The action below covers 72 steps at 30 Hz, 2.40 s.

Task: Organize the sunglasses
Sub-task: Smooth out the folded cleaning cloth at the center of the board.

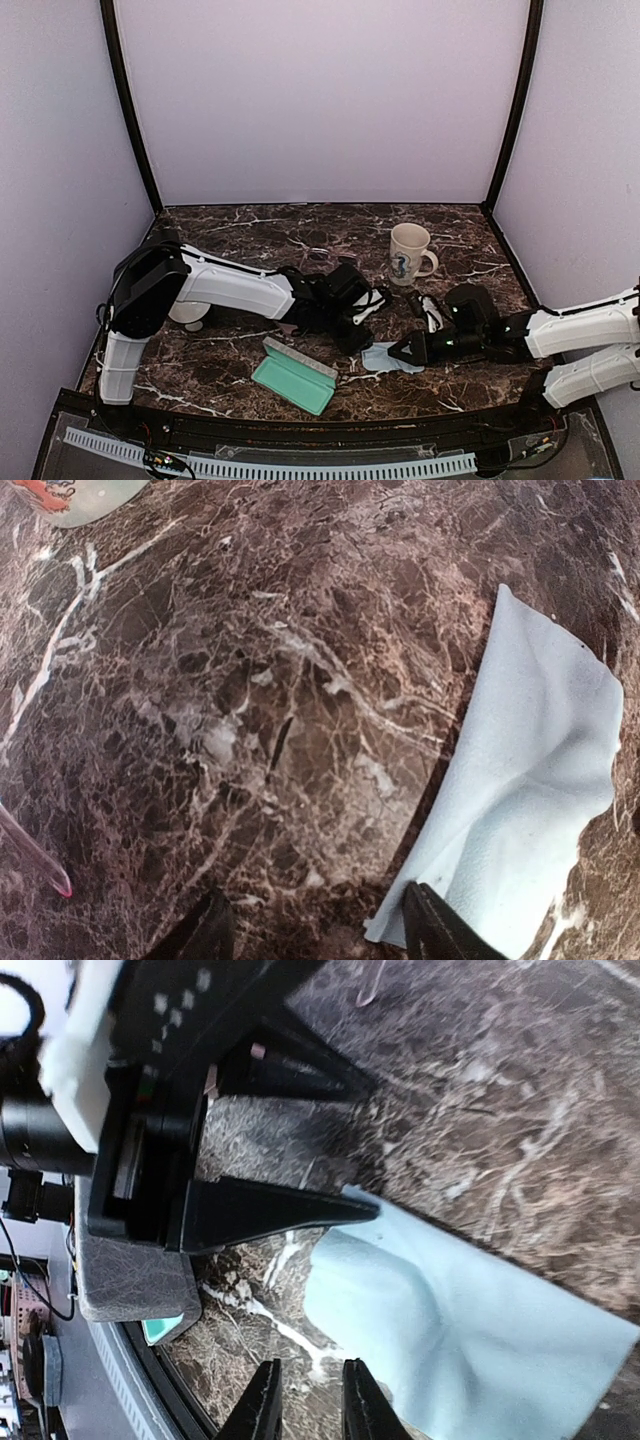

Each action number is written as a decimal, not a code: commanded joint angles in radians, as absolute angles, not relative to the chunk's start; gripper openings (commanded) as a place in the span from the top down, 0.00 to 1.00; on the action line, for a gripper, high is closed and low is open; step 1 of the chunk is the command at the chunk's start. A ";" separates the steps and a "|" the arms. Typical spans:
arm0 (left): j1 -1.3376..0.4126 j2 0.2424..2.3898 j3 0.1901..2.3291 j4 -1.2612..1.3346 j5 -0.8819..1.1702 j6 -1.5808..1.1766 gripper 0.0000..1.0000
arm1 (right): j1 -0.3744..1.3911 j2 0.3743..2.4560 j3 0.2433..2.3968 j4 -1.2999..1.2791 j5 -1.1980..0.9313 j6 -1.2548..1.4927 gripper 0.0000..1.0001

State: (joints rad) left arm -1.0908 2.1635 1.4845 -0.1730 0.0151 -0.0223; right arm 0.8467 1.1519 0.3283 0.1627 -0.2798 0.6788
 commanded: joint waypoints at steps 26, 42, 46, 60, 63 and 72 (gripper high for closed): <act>-1.086 2.156 1.453 -0.155 0.020 -0.031 0.41 | 1.005 1.561 0.466 0.390 -0.233 0.728 0.81; -1.086 2.156 1.458 -0.165 0.019 -0.029 0.41 | 1.036 1.403 0.418 0.428 -0.214 0.766 0.83; -1.085 2.140 1.465 -0.161 0.039 -0.033 0.41 | 1.013 1.299 0.434 0.297 -0.139 0.729 0.80; -1.057 2.133 1.493 -0.190 0.166 -0.056 0.47 | 0.729 1.144 0.442 -0.166 0.017 0.659 0.76; -1.047 2.133 1.492 -0.198 0.193 -0.070 0.47 | 0.719 1.188 0.447 -0.159 0.006 0.644 0.75; -1.039 2.157 1.495 -0.203 0.227 -0.077 0.57 | 0.707 1.268 0.459 -0.131 -0.011 0.609 0.70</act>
State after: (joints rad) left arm -1.0428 2.1635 1.4792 -0.1577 0.1905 -0.0647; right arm 0.7158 1.2457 0.4309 -0.1436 -0.0063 0.6361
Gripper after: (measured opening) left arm 0.464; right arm 0.290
